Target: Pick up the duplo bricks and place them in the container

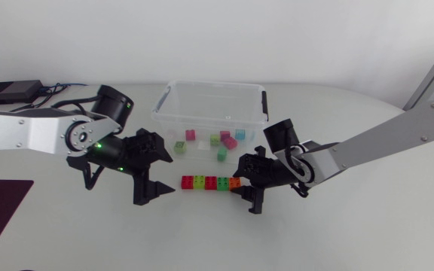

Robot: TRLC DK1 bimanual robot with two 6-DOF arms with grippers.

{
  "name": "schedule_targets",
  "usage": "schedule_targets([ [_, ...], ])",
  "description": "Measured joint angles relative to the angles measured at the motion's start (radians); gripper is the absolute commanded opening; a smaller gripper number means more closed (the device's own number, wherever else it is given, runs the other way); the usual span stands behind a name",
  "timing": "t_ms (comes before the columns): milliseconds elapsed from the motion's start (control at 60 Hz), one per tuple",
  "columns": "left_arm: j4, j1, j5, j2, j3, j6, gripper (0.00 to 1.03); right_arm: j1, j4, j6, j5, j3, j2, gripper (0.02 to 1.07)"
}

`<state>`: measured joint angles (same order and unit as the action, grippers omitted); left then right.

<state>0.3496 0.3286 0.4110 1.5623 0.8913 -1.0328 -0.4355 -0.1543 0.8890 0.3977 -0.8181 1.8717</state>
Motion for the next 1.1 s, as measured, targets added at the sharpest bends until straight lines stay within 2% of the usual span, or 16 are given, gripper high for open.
schedule_targets([
  [200,0.0,0.027,0.0,0.189,0.017,-0.009,0.96,0.002,0.015,0.016,-0.002,0.043,-0.051,0.24],
  [400,-0.011,0.028,0.0,0.288,0.084,-0.016,0.96,0.019,0.188,0.029,-0.006,0.112,-0.233,0.24],
  [550,-0.031,0.026,0.003,0.312,0.15,-0.016,0.96,0.019,0.37,0.026,0.01,0.106,-0.457,0.24],
  [733,-0.052,0.026,0.004,0.359,0.212,-0.016,0.96,0.019,0.421,-0.026,0.025,0.061,-0.579,0.24],
  [800,-0.062,0.026,0.004,0.387,0.223,-0.016,0.91,0.019,0.419,-0.053,0.025,0.031,-0.605,0.24],
  [883,-0.057,0.033,0.004,0.412,0.226,-0.019,0.75,0.019,0.386,-0.091,0.026,-0.003,-0.615,0.24],
  [900,-0.056,0.035,0.013,0.417,0.226,-0.019,0.68,0.019,0.377,-0.1,0.025,-0.009,-0.615,0.24],
  [933,-0.052,0.041,0.015,0.418,0.226,-0.024,0.6,0.019,0.356,-0.113,0.025,-0.018,-0.615,0.24],
  [950,-0.051,0.043,0.015,0.418,0.226,-0.025,0.5,0.019,0.346,-0.121,0.025,-0.021,-0.615,0.24],
  [967,-0.044,0.049,0.016,0.418,0.226,-0.032,0.48,0.019,0.327,-0.137,0.024,-0.026,-0.615,0.24],
  [983,-0.042,0.051,0.016,0.418,0.226,-0.035,0.35,0.019,0.308,-0.146,0.024,-0.031,-0.615,0.24],
  [1100,-0.012,0.067,0.019,0.417,0.225,-0.046,0.33,0.039,0.209,-0.216,0.019,-0.072,-0.585,0.24],
])
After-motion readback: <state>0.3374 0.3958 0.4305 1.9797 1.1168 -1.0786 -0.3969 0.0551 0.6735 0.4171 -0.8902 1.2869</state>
